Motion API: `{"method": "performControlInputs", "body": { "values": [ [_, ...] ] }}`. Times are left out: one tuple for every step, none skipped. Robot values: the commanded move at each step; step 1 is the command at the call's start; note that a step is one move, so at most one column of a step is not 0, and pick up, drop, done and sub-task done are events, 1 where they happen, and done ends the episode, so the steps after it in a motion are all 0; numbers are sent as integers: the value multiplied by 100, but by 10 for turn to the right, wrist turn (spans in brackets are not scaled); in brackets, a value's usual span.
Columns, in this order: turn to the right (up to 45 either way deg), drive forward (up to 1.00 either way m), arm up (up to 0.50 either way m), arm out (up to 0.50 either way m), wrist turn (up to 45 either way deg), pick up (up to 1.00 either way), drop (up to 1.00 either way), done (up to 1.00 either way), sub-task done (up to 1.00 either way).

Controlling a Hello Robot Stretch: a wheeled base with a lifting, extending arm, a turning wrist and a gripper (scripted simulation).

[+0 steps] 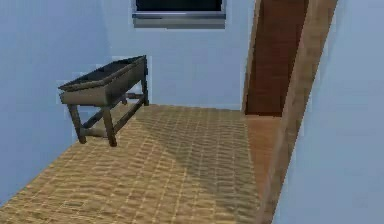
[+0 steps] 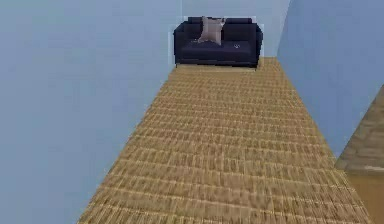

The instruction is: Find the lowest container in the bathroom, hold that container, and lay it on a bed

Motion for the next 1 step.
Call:
{"method": "performControlInputs", "body": {
  "values": [
    [0, 60, 0, 0, 0, 0, 0, 0, 0]
  ]
}}
